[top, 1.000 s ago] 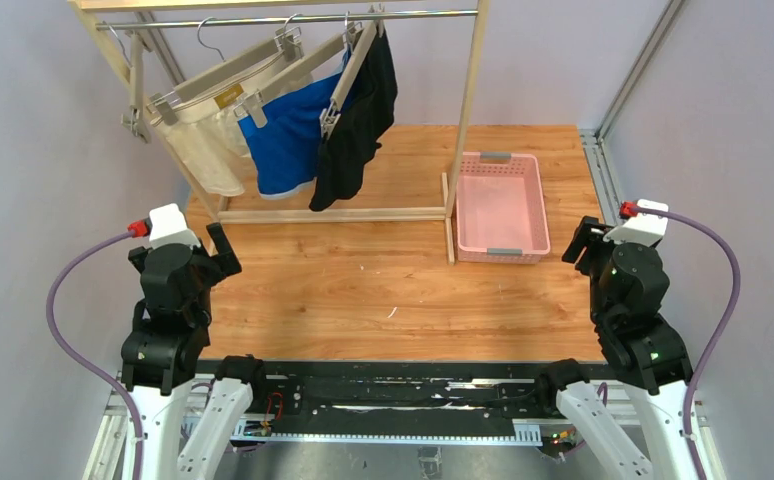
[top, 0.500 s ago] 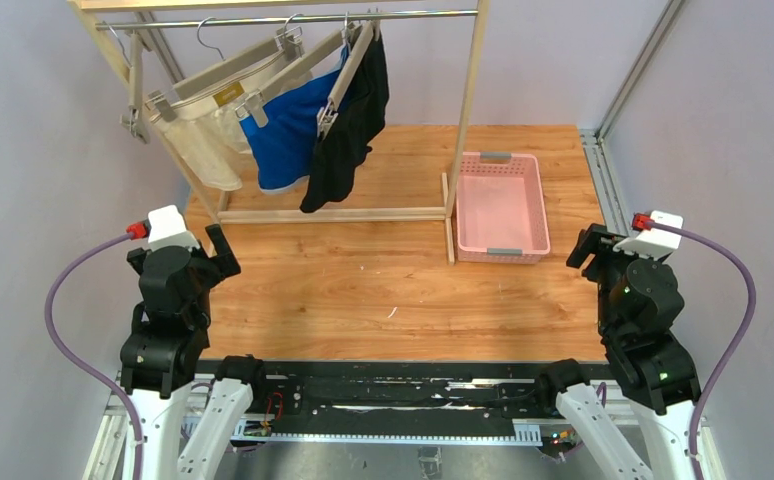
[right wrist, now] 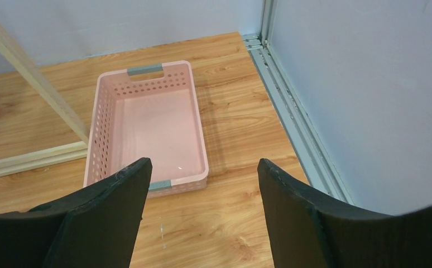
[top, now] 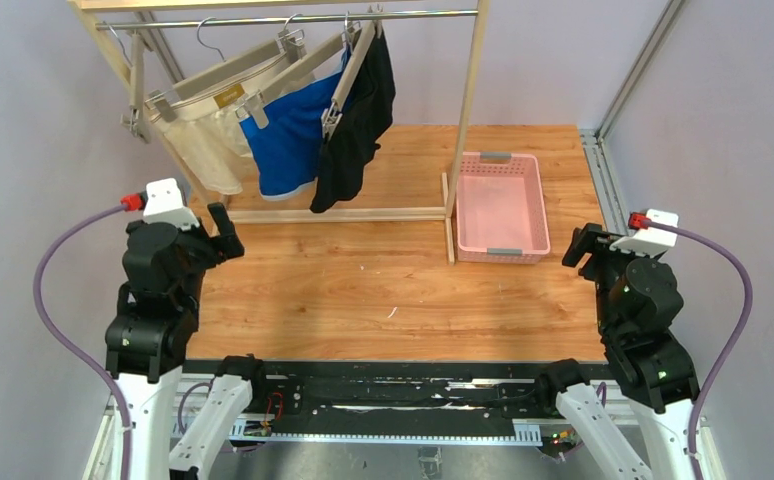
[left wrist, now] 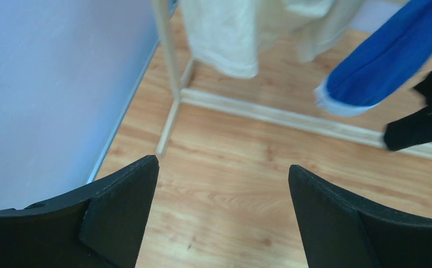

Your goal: Remove the underwear clipped to the hanger

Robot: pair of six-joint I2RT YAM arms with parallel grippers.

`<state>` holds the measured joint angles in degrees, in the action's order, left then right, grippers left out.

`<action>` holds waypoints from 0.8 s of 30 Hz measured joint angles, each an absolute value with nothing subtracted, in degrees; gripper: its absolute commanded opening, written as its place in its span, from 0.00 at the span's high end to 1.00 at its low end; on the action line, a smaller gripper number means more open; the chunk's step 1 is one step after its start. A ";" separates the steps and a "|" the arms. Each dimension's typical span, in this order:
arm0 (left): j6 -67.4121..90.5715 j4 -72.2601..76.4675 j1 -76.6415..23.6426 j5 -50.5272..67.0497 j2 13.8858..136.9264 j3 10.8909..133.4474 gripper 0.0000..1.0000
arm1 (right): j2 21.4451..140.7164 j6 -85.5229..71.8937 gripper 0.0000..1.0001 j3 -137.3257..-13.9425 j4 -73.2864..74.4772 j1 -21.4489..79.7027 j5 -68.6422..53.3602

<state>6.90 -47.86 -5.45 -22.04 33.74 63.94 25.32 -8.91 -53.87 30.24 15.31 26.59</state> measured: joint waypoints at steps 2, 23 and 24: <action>6.79 -47.81 -5.45 -18.37 36.51 68.16 0.02 | 25.34 -8.88 0.28 -53.65 30.15 15.31 25.50; 0.21 -54.43 -5.45 -5.08 72.38 126.63 0.09 | 29.91 -8.71 0.27 -52.73 26.94 15.31 15.11; -0.14 -55.05 -5.45 -5.21 74.48 129.54 0.09 | 30.33 -8.69 0.27 -52.73 26.89 15.31 14.70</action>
<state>-0.14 -55.05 -5.45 -5.21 74.48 129.54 30.33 -8.69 -52.73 26.89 15.31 14.70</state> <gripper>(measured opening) 0.921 0.727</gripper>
